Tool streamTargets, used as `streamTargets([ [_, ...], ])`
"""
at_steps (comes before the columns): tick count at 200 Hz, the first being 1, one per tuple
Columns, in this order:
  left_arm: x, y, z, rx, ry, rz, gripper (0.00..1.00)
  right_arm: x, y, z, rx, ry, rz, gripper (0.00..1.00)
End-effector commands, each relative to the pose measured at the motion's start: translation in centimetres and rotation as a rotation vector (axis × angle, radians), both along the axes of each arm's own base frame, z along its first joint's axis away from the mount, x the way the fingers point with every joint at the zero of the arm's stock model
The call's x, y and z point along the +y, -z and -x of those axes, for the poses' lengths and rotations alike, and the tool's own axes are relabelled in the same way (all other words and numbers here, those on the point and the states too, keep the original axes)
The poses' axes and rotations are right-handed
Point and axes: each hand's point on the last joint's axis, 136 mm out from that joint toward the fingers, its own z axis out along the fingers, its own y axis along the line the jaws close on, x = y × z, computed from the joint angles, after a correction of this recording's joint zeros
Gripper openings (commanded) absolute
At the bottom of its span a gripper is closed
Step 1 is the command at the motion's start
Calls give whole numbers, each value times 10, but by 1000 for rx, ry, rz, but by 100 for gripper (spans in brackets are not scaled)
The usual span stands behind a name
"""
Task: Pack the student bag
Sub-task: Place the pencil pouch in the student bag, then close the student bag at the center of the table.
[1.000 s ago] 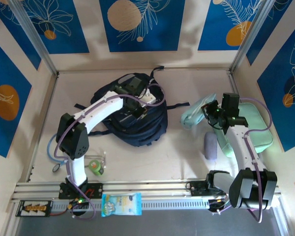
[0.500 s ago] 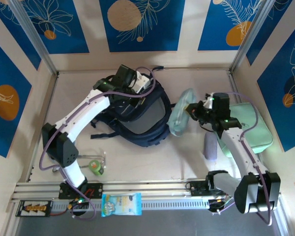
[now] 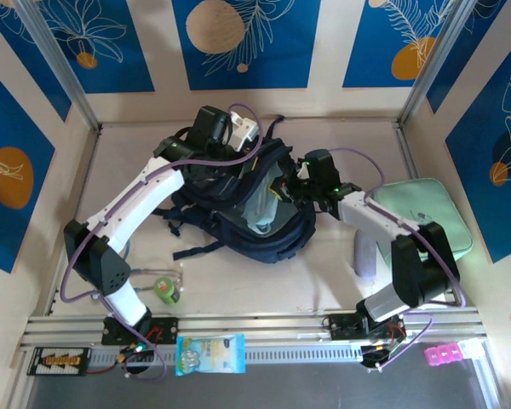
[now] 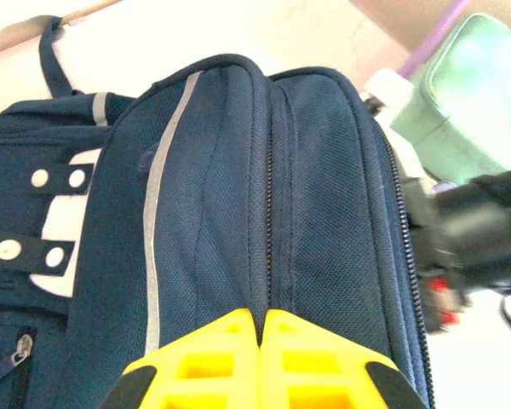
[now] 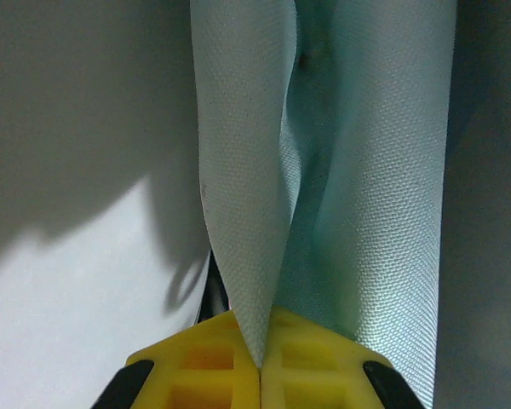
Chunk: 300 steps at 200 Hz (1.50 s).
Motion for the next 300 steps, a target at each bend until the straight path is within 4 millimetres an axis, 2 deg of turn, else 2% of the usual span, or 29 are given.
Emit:
streamTargets([
  [1,-23,-60,3,-93,68,207,0,8,-6,-32,6,135,-24,1],
  [32,-27,-61,0,-70,72,217,0,42,11,-57,-36,144,-21,1],
  [53,-27,-61,-3,-63,54,229,0,59,18,-72,10,166,-115,2],
  [79,-26,-66,-8,-62,33,254,0,82,12,-91,-44,141,-246,4],
  [114,-21,-64,-17,-58,6,263,0,111,17,-98,-104,69,-262,11],
  [132,-16,-59,-21,-42,-13,259,0,116,28,-92,-56,34,-274,20],
  [155,-11,-52,-22,-30,-24,258,0,95,30,-80,-55,39,-272,38],
  [190,-6,-38,-21,-14,-30,246,0,46,12,-51,-55,34,-193,52],
  [229,-7,-18,-18,17,-19,241,0,-5,0,-12,-38,77,-69,59],
  [255,-9,8,-23,79,-41,217,0,-46,-4,8,-62,171,57,64],
  [282,-30,26,-22,145,-2,247,0,-95,-4,31,-69,303,220,66],
  [300,-46,34,-22,156,20,257,0,-115,-10,42,-83,333,274,67],
])
